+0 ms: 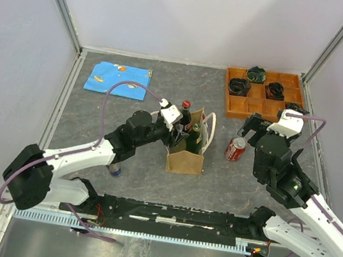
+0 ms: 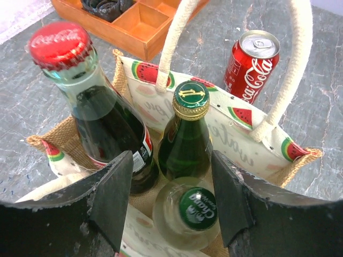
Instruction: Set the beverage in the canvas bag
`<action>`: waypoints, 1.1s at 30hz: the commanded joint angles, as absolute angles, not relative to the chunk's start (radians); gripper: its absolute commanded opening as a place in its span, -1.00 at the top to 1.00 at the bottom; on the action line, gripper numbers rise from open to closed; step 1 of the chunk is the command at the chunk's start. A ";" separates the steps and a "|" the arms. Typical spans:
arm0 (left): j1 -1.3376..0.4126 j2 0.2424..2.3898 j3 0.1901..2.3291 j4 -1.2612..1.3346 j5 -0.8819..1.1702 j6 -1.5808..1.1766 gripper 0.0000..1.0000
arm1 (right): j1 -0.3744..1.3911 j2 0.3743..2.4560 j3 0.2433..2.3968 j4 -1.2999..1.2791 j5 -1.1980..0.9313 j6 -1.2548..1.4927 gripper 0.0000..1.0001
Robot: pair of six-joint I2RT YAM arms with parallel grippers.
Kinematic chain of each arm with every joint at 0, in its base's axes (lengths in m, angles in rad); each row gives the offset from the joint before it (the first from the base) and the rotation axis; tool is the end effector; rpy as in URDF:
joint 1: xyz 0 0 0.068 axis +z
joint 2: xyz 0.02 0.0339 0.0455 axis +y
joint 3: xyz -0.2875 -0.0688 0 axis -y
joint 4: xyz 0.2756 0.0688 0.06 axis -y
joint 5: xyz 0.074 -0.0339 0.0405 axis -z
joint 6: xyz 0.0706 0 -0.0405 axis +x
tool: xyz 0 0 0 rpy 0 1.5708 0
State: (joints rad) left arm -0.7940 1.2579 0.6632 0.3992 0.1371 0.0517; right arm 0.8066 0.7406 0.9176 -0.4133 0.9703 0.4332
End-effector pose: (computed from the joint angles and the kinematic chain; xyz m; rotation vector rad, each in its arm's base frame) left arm 0.2277 -0.2454 0.2544 0.8353 1.6077 -0.6546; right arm 0.1661 0.0891 0.3884 0.3500 1.6673 0.0450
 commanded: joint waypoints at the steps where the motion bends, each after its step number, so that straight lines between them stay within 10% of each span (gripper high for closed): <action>1: -0.799 1.137 0.760 0.341 0.145 0.059 -0.32 | 0.802 0.732 0.930 -0.416 0.991 0.443 -0.99; 11: -0.899 1.012 0.845 0.026 0.394 0.194 -0.23 | 0.733 0.871 1.106 -0.745 0.929 0.615 -0.99; 33: -1.014 1.286 0.801 0.132 0.171 0.453 -0.28 | 0.414 1.233 1.288 -1.064 0.299 0.659 -0.98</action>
